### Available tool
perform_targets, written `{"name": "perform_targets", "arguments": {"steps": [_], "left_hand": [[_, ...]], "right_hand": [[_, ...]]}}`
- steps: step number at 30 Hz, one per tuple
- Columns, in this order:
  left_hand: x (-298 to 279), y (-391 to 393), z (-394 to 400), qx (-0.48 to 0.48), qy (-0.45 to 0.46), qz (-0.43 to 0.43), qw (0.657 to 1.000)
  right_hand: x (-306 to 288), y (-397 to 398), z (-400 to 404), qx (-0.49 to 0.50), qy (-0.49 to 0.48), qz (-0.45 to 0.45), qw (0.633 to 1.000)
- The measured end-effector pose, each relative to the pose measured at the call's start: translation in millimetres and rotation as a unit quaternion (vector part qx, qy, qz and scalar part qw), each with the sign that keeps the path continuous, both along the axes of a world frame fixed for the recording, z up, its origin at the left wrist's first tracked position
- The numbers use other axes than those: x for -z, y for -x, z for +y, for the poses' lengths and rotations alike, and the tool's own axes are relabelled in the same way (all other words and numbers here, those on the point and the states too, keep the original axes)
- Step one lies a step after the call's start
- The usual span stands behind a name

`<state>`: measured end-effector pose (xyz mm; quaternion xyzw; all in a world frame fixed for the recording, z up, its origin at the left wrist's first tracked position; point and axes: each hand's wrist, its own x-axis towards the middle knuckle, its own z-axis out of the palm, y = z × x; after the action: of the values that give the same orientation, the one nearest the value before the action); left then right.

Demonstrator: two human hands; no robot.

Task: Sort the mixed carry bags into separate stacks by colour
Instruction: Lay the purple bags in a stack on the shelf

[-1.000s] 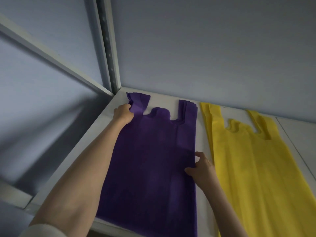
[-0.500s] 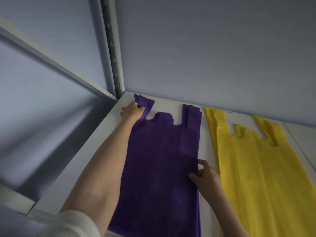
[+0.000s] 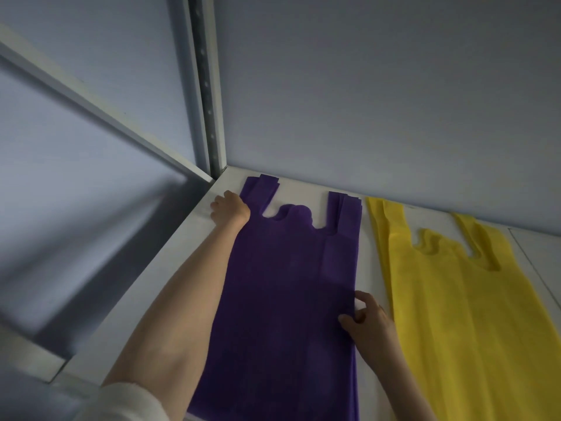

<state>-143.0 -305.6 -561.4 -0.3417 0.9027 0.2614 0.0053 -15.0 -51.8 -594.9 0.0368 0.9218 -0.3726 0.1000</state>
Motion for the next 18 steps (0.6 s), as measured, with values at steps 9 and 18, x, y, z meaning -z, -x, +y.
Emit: {"name": "perform_targets", "arguments": {"steps": [9,18], "left_hand": [[-2.9,-58.2,-3.6,0.073,0.016,-0.128,0.989],[-21.9,-134.6,-8.7,0.104,0.01,-0.131,0.986]], "right_hand": [[-14.0,0.8,-2.6,-0.002,0.027,-0.041,0.999],[-19.0,-8.3,1.1,0.035,0.045,-0.045,0.997]]}}
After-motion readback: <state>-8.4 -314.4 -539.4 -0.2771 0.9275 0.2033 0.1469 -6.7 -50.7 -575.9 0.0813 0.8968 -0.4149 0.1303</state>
